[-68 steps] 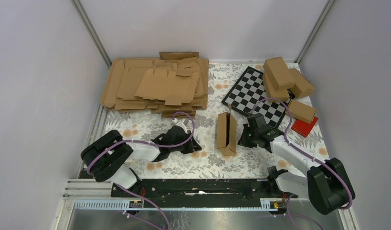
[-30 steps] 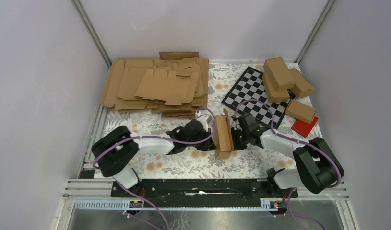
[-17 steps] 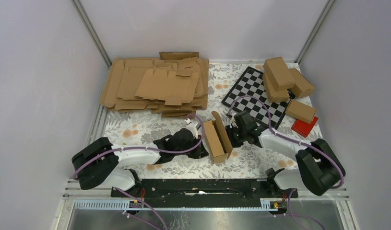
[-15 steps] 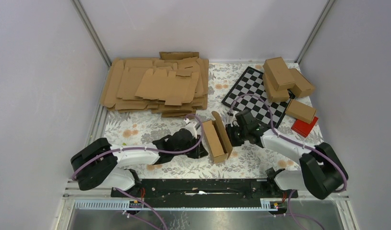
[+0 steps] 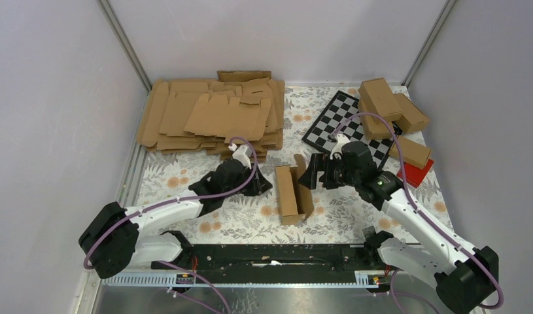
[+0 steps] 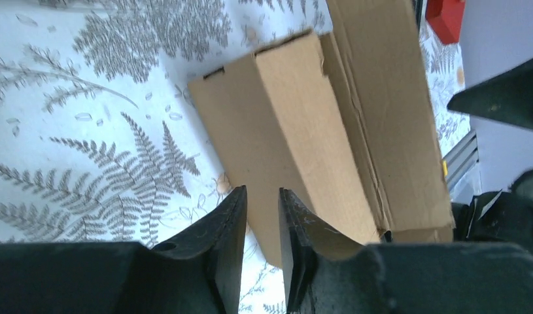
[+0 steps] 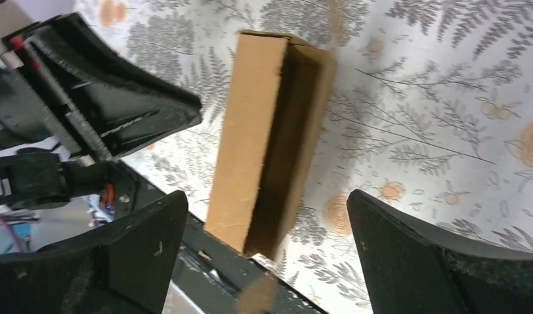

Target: Fold the paper box

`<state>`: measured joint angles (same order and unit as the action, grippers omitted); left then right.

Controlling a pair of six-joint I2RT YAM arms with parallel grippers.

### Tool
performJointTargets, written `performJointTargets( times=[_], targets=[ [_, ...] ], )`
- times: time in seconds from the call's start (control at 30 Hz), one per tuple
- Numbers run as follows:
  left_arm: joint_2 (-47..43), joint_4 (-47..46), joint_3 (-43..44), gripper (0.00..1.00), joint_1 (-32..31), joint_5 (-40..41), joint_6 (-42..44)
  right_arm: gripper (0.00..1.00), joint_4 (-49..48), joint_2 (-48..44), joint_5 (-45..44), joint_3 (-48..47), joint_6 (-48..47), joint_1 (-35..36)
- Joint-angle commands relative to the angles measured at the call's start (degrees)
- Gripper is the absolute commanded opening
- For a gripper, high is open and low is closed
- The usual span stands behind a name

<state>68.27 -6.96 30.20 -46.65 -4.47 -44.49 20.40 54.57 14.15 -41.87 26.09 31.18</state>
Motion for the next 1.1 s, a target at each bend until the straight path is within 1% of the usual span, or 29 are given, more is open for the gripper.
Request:
performJointTargets(
  times=[0.0,0.13,0.17,0.23,0.27,0.33,0.47,0.53,0.57,0.67,0.77,0.9,1.0,1.07],
  targets=[
    [0.4,-0.8,4.3,0.30,2.1,-2.4,2.7,0.99,0.4,2.5,5.8,-3.5,3.2,0.3],
    [6.0,-4.6,5.3,0.31,2.3,-6.7,1.4,1.00,1.8,6.9,2.4,-5.0,4.0,1.8],
    [6.6,-6.2,5.0,0.34,2.3,-7.8,1.0,1.00,1.8,7.7,1.5,-5.2,4.5,2.6],
    [6.8,-8.7,4.3,0.44,2.3,-8.5,0.7,1.00,2.2,9.4,-0.4,-6.0,4.9,4.7],
    [6.7,-9.1,4.2,0.47,2.3,-8.4,0.6,1.00,3.2,10.3,-2.1,-6.7,4.9,5.6],
    [7.1,-8.6,4.8,0.47,2.3,-8.3,0.8,1.00,4.8,10.9,-6.5,-7.6,4.9,6.2],
    [8.8,-7.6,5.8,0.46,2.3,-8.7,1.0,1.00,5.6,5.8,-16.4,-6.6,3.9,6.1],
    [9.3,-7.6,5.9,0.46,2.3,-8.9,1.0,1.00,8.6,4.5,-21.8,-6.8,2.8,4.9],
    [9.4,-7.6,6.0,0.46,2.3,-8.9,1.0,1.00,9.8,4.3,-23.1,-6.8,2.5,3.5],
    [9.9,-7.5,6.4,0.46,2.3,-9.0,1.1,0.99,10.1,3.9,-20.5,-4.3,1.9,-2.9],
    [10.4,-7.3,6.7,0.45,2.3,-9.2,1.2,0.95,6.4,3.3,-16.3,0.1,3.5,-7.5],
    [10.8,-6.4,7.3,0.45,2.3,-9.3,1.6,0.86,1.2,4.3,-14.4,5.5,6.8,-10.6],
    [10.9,-5.7,7.6,0.45,2.3,-9.2,2.0,0.78,-0.9,5.6,-12.2,8.2,8.6,-13.5],
    [11.0,-5.2,7.8,0.45,2.3,-9.3,2.2,0.75,-2.3,5.9,-10.9,10.1,9.3,-15.6]
  ],
)
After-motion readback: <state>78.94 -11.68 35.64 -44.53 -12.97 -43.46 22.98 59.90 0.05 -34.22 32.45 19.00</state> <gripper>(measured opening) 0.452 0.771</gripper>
